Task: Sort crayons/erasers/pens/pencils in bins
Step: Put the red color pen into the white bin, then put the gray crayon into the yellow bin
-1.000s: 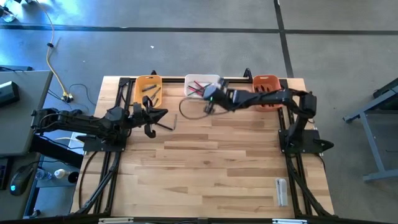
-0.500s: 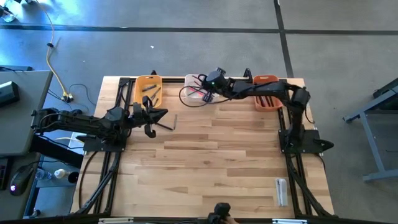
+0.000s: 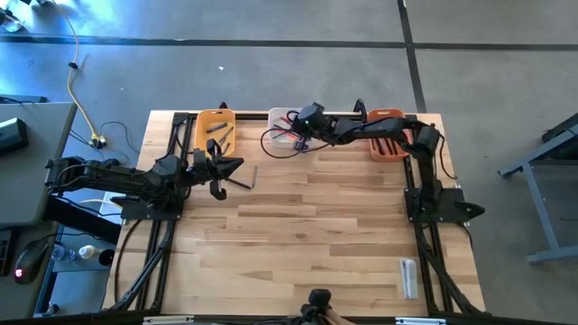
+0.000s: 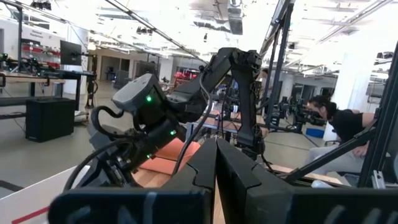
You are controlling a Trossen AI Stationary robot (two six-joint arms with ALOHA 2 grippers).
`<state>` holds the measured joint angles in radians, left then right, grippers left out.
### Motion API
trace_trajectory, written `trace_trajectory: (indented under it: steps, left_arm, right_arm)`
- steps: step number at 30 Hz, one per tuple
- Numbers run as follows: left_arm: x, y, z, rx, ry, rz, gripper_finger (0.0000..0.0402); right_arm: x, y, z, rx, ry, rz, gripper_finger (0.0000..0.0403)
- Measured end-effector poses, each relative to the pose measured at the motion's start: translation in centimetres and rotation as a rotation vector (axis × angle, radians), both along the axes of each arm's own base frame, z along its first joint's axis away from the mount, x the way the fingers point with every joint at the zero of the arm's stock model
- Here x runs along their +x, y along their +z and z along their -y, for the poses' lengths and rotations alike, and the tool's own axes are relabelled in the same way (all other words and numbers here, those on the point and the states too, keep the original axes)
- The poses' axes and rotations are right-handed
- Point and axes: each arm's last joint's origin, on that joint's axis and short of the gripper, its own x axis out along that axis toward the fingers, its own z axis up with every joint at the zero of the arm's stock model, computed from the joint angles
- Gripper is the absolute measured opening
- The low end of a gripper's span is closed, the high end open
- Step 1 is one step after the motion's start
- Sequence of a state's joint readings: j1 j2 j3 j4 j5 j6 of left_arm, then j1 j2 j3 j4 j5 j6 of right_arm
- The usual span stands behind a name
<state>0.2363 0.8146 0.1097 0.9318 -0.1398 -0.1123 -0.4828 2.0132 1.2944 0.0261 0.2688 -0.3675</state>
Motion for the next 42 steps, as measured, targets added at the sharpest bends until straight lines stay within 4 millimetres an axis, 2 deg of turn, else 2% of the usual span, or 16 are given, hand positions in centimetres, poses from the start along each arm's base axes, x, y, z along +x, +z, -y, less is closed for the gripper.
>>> trace_trajectory:
  steps: [8, 19, 22, 26, 28, 30, 34, 42]
  left_arm:
    - [0.0, 0.0, 0.0, 0.001, 0.0, -0.001, 0.0]
    - [0.0, 0.0, 0.0, 0.009, -0.003, -0.005, 0.0]
    - [0.0, -0.1, 0.0, 0.017, 0.0, -0.021, 0.0]
    - [0.1, -0.4, 0.0, 0.008, 0.001, -0.051, 0.0]
    - [0.1, -0.6, 0.0, 0.002, 0.003, -0.072, 0.0]
    - [0.4, -0.7, -0.1, -0.006, 0.004, -0.116, 0.0]
    - [1.2, -0.3, -0.3, -0.031, 0.033, -0.239, 0.0]
    - [3.6, 0.0, -0.2, -0.146, 0.101, -0.512, 0.0]
  right_arm:
    - [0.1, 0.1, 0.1, -0.008, -0.003, 0.013, 0.002]
    - [0.1, 0.9, -0.2, -0.016, -0.024, 0.042, 0.0105]
    - [-0.3, 2.2, -0.7, -0.029, -0.055, 0.037, 0.0101]
    - [-1.1, 4.8, -1.7, -0.014, -0.038, 0.063, 0.0056]
    - [-1.8, 5.4, -2.3, -0.007, -0.008, 0.095, 0.0022]
    - [-2.7, 5.2, -3.0, -0.02, 0.009, 0.139, 0.0007]
    - [-5.2, 4.4, -5.1, -0.049, 0.023, 0.251, 0.0015]
    - [-10.7, 4.0, -11.5, -0.069, 0.109, 0.491, 0.0004]
